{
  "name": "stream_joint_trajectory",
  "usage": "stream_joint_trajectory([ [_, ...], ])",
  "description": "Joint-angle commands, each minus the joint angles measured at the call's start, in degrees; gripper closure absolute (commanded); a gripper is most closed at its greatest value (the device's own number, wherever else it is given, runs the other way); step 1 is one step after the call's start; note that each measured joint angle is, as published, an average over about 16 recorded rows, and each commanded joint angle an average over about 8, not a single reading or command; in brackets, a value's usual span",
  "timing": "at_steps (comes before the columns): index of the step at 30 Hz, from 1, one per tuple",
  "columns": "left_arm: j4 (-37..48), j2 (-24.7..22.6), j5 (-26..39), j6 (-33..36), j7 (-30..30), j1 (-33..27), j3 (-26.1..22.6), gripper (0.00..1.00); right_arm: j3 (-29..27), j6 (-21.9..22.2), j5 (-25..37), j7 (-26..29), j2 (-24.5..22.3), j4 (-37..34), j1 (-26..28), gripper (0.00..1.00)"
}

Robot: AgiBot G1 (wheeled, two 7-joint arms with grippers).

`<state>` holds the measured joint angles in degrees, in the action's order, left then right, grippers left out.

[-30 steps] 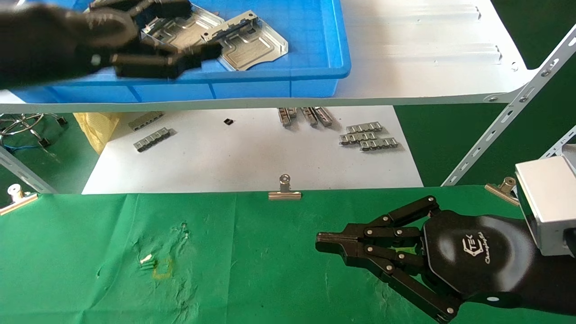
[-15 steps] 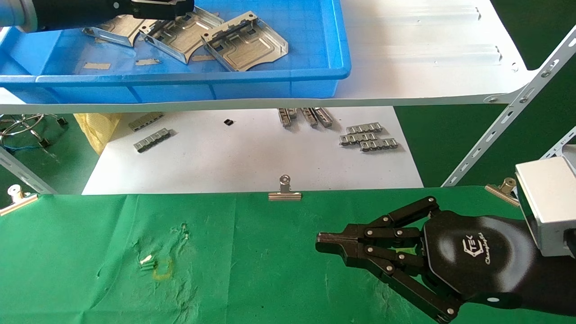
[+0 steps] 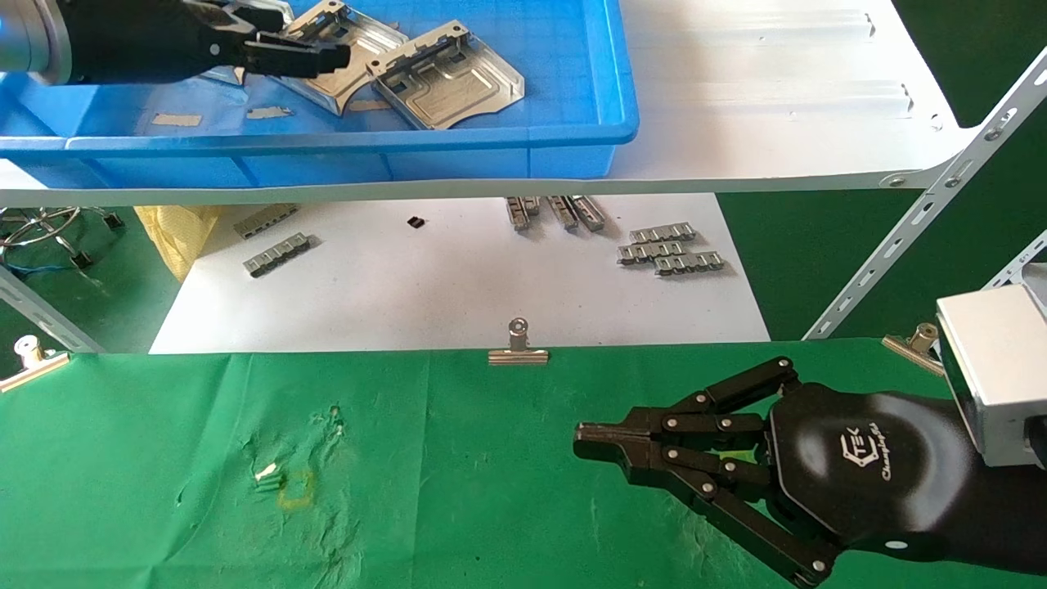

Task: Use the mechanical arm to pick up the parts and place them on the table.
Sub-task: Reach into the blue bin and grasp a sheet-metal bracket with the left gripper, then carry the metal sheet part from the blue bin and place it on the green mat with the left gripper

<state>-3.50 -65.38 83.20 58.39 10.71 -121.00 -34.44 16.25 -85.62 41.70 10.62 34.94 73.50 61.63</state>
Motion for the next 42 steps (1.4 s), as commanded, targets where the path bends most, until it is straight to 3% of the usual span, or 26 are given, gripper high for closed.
stream_joint_trajectory([
  [1, 0.6, 0.0, 0.3, 0.2, -0.2, -0.3, -0.2, 1.0, 0.0, 0.0, 0.0, 0.0, 0.0, 0.0, 0.0, 1.0],
  [15, 2.3, -0.3, 0.2, -2.9, -2.0, -0.5, -0.1, 1.0, 0.1, 0.0, 0.0, 0.0, 0.0, 0.0, 0.0, 1.0],
  [16, 2.4, -0.4, 0.3, -3.1, -2.0, -0.5, -0.1, 1.0, 0.1, 0.0, 0.0, 0.0, 0.0, 0.0, 0.0, 0.96],
  [17, 2.4, -0.5, 0.3, -3.3, -2.1, -0.6, -0.2, 1.0, 0.1, 0.0, -0.1, 0.0, 0.0, 0.0, 0.0, 0.91],
  [23, 2.7, -0.9, 0.6, -4.4, -2.4, -0.9, -0.4, 1.0, 0.1, 0.0, -0.1, 0.0, 0.0, 0.0, 0.0, 0.16],
  [25, 2.8, -1.0, 0.7, -4.8, -2.5, -0.9, -0.4, 1.0, 0.1, 0.0, -0.1, -0.1, 0.0, 0.0, 0.0, 0.0],
  [35, 3.0, -1.1, 0.1, -5.8, -2.4, -1.4, 0.0, 1.0, 0.1, 0.1, -0.1, -0.1, -0.1, 0.0, 0.0, 0.0],
  [42, 1.7, 0.1, -1.8, -1.4, -3.5, -3.0, 1.3, 1.0, 0.2, 0.1, -0.1, -0.1, -0.1, 0.0, 0.0, 0.0],
])
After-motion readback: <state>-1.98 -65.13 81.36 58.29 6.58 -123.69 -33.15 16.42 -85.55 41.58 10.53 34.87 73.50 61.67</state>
